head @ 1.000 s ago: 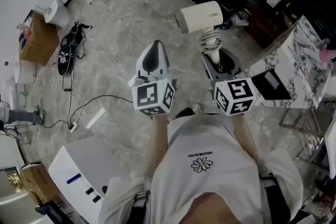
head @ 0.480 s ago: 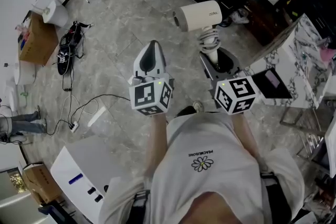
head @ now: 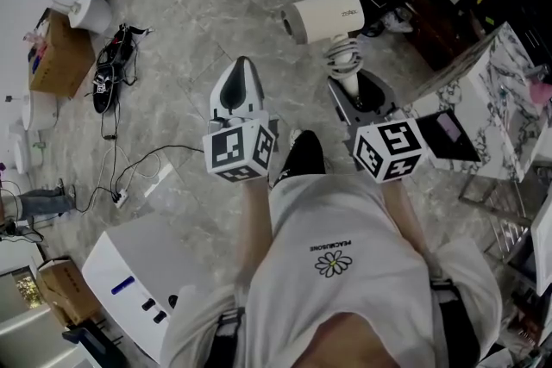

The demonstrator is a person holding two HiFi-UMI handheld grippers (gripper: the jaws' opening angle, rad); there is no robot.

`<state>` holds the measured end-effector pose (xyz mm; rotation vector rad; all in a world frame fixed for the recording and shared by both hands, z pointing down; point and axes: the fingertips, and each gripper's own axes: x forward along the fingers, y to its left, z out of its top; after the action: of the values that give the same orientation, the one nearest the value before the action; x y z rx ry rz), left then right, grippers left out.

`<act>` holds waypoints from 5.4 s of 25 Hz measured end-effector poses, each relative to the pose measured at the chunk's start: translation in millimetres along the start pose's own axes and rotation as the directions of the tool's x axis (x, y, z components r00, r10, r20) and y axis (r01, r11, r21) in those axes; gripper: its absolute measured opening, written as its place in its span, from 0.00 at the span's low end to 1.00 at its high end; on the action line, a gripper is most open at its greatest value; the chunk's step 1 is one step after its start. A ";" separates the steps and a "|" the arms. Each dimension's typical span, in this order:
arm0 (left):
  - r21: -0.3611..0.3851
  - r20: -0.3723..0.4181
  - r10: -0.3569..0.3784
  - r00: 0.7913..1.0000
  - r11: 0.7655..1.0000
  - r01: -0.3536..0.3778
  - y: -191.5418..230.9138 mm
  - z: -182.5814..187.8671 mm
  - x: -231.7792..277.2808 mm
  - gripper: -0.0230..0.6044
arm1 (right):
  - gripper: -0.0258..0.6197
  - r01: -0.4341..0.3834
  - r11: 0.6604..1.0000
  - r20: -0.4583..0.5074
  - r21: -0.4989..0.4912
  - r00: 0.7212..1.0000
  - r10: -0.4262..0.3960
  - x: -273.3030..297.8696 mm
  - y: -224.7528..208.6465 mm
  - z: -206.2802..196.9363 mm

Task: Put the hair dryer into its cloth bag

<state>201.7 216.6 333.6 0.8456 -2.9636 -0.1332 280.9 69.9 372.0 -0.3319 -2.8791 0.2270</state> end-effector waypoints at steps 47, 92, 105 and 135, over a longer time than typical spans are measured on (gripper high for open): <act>-0.026 0.079 -0.192 0.978 0.981 0.195 178.3 72.0 424.6 0.06 | 0.30 0.141 0.988 0.084 -0.058 0.987 -0.136 391.6 -135.4 162.1; 0.209 -0.069 -0.913 0.402 0.381 0.900 -102.0 54.4 569.0 0.06 | 0.30 0.900 0.386 0.099 0.204 0.373 -0.923 252.4 -270.6 155.9; 0.437 -0.261 -0.917 0.303 0.168 0.884 -137.6 21.1 579.5 0.37 | 0.30 0.883 0.403 0.081 0.240 0.395 -0.915 247.0 -285.6 149.1; 0.205 -0.920 -0.389 0.043 -0.386 0.900 -140.4 -172.4 600.7 0.09 | 0.30 0.882 0.409 0.009 0.235 0.419 -0.908 247.6 -292.9 126.0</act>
<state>-220.8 -231.4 509.8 2.3467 -0.9473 1.5871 -44.8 -168.2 356.0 1.3361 -2.6376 0.3154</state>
